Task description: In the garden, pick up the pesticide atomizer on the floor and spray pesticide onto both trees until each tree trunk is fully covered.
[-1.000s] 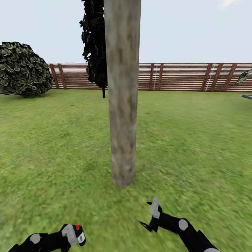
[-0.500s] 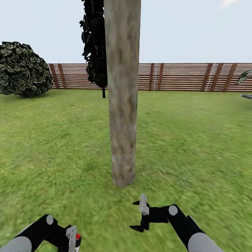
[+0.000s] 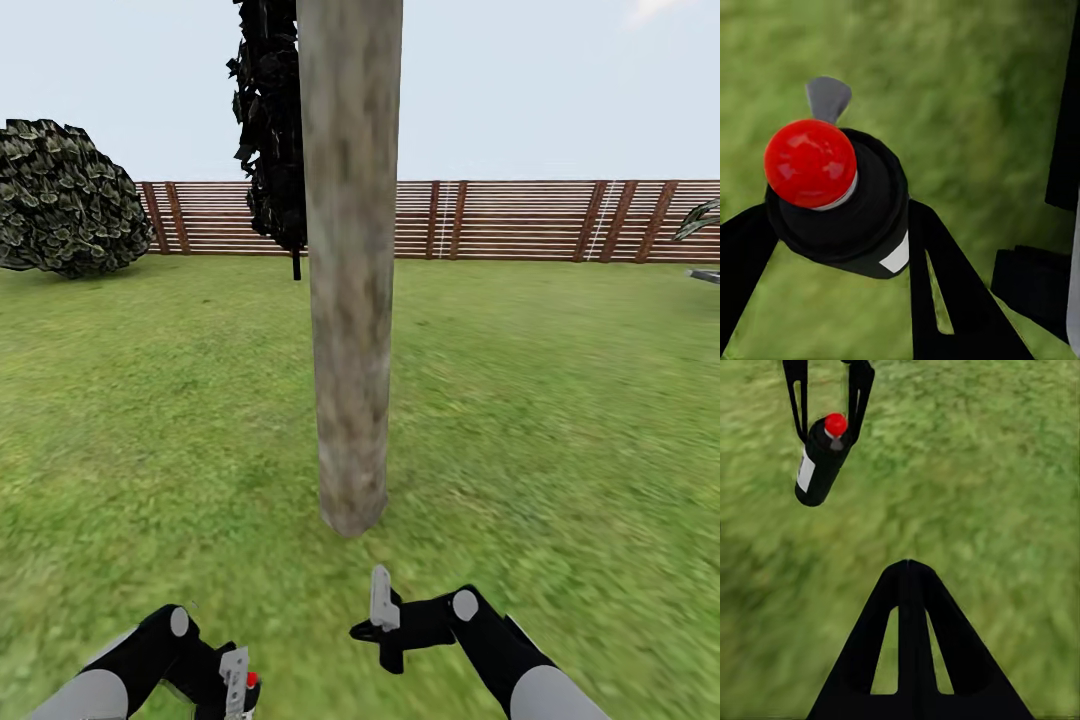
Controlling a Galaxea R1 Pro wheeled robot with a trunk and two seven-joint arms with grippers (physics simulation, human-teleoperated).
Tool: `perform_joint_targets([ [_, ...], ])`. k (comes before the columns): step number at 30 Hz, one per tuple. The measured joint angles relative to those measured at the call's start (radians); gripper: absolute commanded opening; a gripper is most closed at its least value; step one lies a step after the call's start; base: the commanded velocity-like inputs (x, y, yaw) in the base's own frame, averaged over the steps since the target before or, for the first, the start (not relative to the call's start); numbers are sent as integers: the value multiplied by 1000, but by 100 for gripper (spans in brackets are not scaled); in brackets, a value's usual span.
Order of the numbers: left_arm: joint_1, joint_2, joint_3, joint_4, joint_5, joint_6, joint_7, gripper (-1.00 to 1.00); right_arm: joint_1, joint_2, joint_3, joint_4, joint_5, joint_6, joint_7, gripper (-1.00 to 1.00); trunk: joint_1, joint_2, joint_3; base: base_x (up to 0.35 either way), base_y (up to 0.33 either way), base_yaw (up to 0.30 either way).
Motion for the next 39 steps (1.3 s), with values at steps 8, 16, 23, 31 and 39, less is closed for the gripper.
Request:
perform_joint_targets([
  [8,-5,-84,-2,-43,-60,0,-1,-100,0,32,0,-3,-1,138,-3,-100,0,0,0,0,0,0],
  [16,-16,-132,-2,-46,-53,5,2,-100,0,35,0,-3,-1,143,-5,-100,0,0,0,0,0,0],
  [23,-20,-148,-2,-45,-46,2,4,-100,0,35,0,-3,-1,143,-6,-100,0,0,0,0,0,0],
  [31,-27,-176,1,-44,-4,2,11,-100,0,35,-1,-1,-1,142,-7,-100,0,0,0,0,0,0],
  [39,-27,-191,1,-46,15,2,12,-100,0,35,-1,-2,-1,142,-7,-100,0,0,0,0,0,0],
])
